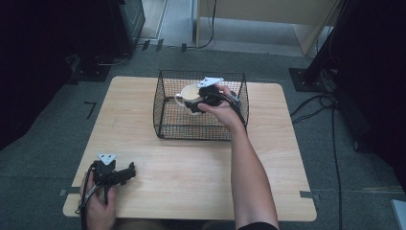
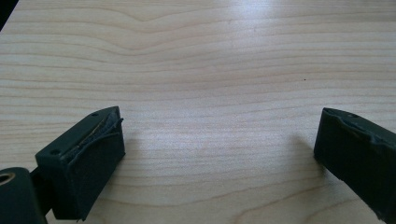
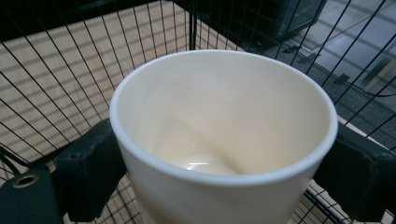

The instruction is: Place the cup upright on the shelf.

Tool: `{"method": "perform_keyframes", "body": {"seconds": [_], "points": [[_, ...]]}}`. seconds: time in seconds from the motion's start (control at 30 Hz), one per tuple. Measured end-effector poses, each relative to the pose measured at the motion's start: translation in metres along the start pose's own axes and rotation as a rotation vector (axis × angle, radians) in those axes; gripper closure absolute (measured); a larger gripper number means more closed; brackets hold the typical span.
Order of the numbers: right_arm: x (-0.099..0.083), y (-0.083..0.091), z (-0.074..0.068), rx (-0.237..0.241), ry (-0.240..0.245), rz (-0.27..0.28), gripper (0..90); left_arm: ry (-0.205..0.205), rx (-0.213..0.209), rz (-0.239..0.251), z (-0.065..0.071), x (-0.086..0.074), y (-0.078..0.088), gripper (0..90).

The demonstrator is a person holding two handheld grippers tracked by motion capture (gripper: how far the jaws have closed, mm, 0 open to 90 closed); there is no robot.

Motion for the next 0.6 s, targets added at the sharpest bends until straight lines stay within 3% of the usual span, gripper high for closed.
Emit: {"method": "perform_keyframes", "body": {"seconds": [0.2, 0.3, 0.43, 0.6], "points": [[-0.01, -0.005, 0.0, -0.008, 0.021, -0.049, 9.5, -0.001, 0.0, 0.0, 0.0, 0.0, 0.0, 1.9], [-0.014, -0.007, -0.001, 0.01, 0.015, -0.067, 9.5, -0.001, 0.0, 0.0, 0.0, 0.0, 0.0, 1.9], [-0.021, -0.009, -0.002, 0.004, 0.04, -0.124, 9.6, 0.0, 0.0, 0.0, 0.0, 0.0, 0.0, 1.8], [-0.024, -0.01, -0.001, 0.003, 0.035, -0.126, 9.6, -0.001, 0.0, 0.0, 0.0, 0.0, 0.0, 1.8]]}}
Point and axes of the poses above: each handheld gripper's, and its own axes: y roughly backward along the jaws, x roughly out of its top, z roughly to its right, the point moved 6 cm from there along -y, roughly forward along the jaws, and after that the axes turned 14 degrees about z, right-handed, at the moved point
